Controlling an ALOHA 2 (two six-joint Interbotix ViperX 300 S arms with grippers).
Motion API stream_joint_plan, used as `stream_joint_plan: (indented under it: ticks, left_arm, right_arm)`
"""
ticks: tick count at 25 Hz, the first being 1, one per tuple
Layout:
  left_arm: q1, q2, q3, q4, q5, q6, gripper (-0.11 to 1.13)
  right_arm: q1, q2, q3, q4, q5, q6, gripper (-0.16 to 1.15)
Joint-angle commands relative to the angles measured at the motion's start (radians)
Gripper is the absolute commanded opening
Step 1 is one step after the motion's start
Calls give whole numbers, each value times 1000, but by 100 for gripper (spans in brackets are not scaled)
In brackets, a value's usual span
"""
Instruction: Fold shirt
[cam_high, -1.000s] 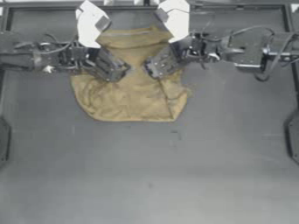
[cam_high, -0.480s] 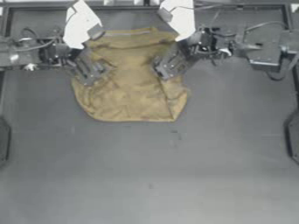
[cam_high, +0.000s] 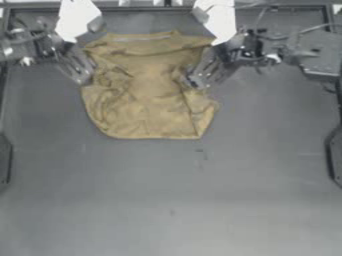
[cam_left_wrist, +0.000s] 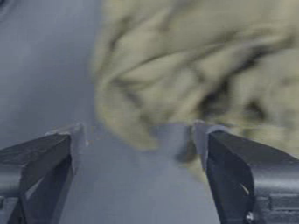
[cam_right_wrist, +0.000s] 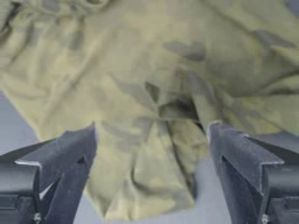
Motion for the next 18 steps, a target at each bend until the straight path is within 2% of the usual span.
stream_joint_plan:
  ticks: [1,5,11,18]
  left_arm:
    - [41,11,-2,2,-26,-2,100]
    - [83,63,3,-60,-83,2,100]
    - [127,132,3,-147,-138,71,98]
    - [163,178,5,-166,-189,101,98]
  right_arm:
    - [-2,-52,-5,-6,-3,3,100]
    - [-2,-64,0,-6,-2,5,100]
    - [-2,-74,0,-5,-3,8,100]
    - [0,-74,0,-2,-8,8,100]
